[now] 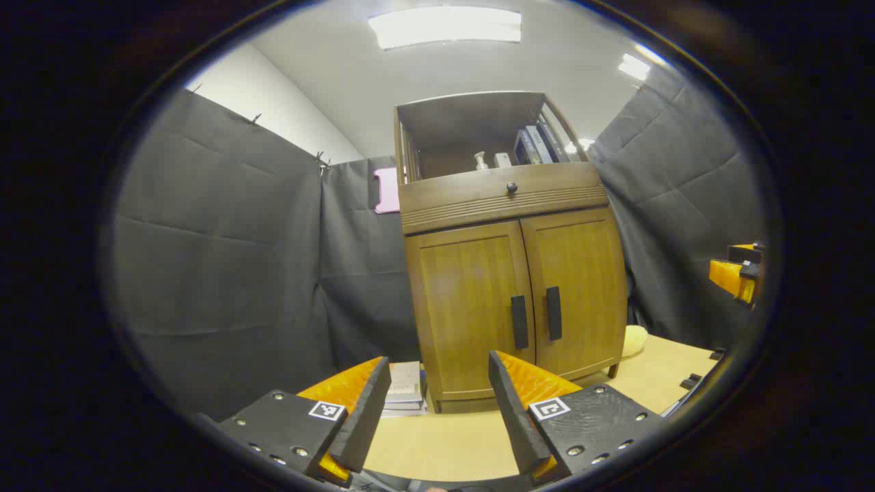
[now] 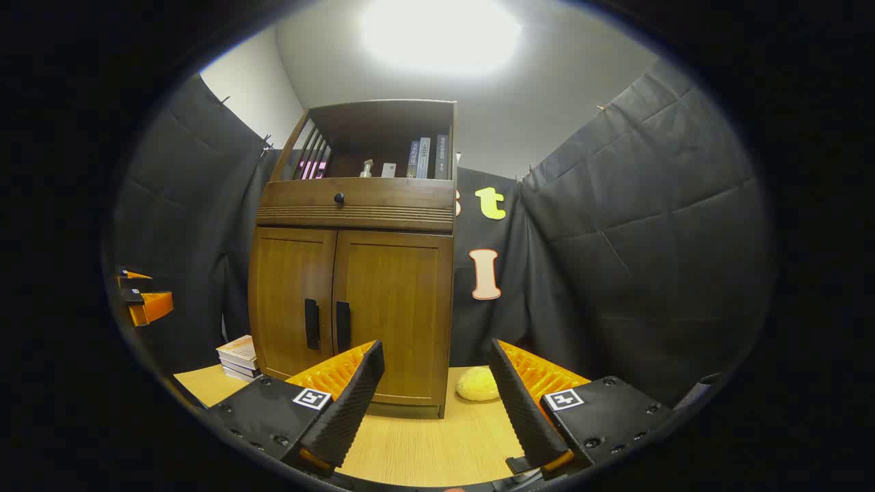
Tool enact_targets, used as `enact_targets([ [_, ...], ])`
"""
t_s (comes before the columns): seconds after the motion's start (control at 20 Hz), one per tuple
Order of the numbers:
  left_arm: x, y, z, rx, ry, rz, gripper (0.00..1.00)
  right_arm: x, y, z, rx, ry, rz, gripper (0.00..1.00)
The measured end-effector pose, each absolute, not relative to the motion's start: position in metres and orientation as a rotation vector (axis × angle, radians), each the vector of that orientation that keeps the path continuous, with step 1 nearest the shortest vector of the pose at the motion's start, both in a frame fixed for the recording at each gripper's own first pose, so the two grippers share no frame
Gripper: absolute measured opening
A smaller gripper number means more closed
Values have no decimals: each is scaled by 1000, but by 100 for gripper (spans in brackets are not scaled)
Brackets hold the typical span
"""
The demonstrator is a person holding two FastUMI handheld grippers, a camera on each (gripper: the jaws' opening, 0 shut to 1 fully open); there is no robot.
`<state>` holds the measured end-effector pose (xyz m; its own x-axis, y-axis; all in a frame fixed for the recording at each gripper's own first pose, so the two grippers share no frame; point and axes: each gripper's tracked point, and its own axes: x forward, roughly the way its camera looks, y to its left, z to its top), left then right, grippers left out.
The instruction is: Open the right door of the double-door shoe cabinet with the right hand, and open the left door with the left hand.
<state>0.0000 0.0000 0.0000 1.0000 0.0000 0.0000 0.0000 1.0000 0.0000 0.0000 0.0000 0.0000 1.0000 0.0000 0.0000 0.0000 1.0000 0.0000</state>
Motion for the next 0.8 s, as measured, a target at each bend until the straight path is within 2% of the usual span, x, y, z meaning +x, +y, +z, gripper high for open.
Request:
enact_targets([
  [0.8, 8, 2, -1, -1, 2, 17, 82, 6, 4, -2, 19, 8, 37, 98],
])
